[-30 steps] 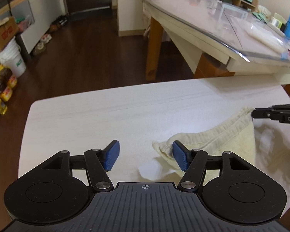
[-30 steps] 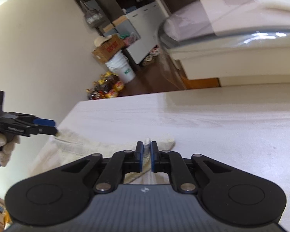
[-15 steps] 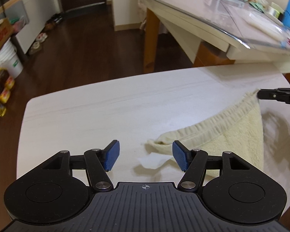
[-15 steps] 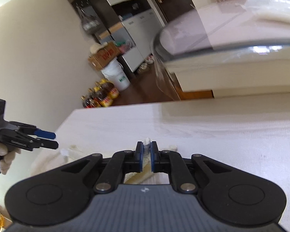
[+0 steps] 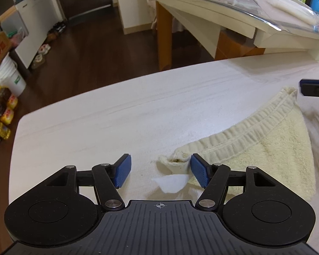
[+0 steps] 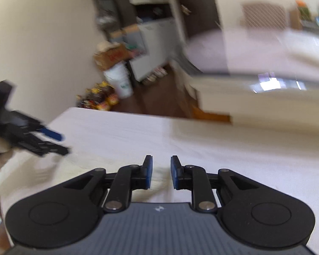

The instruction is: Fold towel

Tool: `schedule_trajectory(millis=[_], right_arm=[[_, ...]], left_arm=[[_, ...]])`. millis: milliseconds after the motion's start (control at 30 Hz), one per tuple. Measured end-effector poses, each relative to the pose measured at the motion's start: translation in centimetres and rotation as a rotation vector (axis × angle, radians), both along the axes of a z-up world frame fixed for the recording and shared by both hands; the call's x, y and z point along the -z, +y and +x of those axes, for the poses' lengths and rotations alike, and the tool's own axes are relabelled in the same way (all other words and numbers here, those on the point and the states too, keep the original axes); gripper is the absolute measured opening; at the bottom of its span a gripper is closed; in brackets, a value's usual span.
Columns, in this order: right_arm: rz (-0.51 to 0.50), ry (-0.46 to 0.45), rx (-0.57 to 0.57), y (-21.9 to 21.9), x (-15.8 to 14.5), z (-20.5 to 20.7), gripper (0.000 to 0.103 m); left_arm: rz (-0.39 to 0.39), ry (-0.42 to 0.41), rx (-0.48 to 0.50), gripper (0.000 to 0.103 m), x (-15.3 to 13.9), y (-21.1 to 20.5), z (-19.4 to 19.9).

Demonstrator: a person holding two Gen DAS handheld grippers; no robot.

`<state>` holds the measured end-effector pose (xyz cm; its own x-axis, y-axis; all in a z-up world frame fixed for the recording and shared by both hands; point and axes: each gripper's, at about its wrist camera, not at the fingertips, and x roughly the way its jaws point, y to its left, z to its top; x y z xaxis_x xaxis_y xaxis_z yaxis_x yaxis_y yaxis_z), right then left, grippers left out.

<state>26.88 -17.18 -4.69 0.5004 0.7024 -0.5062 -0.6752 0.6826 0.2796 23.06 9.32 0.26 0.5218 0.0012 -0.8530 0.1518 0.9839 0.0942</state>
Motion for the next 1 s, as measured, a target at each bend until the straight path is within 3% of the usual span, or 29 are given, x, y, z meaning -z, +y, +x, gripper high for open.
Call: schedule_trajectory(millis=[67, 200, 333, 533, 700, 800, 867, 1000], right_arm=[[-0.005, -0.043, -0.133, 1.1, -0.4, -2.3, 0.021], [-0.081, -0.131, -0.279, 3.3, -0.1, -5.7, 0.020], [-0.251, -0.233, -0.354, 5.4, 1.5, -8.5, 0.020], [-0.188, -0.234, -0.255, 3.9, -0.4, -8.3, 0.021], [-0.239, -0.225, -0.140, 3.3, -0.4, -6.0, 0.021], [-0.277, -0.181, -0.111, 3.5, 0.6, -4.7, 0.021], [-0.247, -0.135, -0.093, 3.1, 0.9, -4.2, 0.022], [-0.205, -0.128, -0.053, 2.3, 0.0, -5.4, 0.026]], left_arm=[[0.003, -0.003, 0.004, 0.072, 0.0, 0.0, 0.1], [0.009, -0.012, -0.001, 0.075, 0.1, 0.1, 0.4], [0.009, -0.022, -0.001, 0.076, 0.1, 0.1, 0.2], [-0.017, -0.067, -0.008, 0.071, -1.4, 0.3, -1.5], [-0.068, -0.104, 0.022, 0.071, -2.7, -0.6, -4.1], [-0.063, -0.097, 0.053, 0.071, -1.8, -2.1, -5.0], [-0.077, -0.085, 0.058, 0.071, -0.9, -2.7, -5.1], [-0.085, -0.095, 0.030, 0.071, -0.1, -2.9, -5.9]])
